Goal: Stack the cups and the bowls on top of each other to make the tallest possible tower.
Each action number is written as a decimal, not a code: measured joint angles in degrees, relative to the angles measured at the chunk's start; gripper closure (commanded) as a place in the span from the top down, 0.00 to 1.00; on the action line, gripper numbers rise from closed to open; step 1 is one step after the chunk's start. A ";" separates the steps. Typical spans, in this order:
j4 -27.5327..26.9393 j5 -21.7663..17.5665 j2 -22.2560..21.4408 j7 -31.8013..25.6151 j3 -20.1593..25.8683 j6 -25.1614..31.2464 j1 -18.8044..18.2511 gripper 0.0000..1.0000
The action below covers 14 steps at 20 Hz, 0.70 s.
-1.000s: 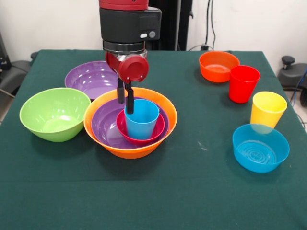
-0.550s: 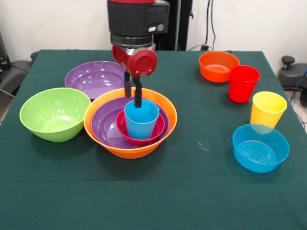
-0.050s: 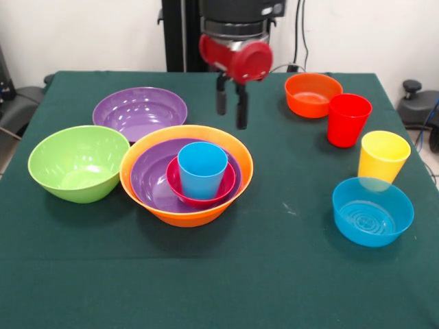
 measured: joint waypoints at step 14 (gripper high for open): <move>0.86 1.49 -0.83 0.00 -2.12 0.75 3.89 1.00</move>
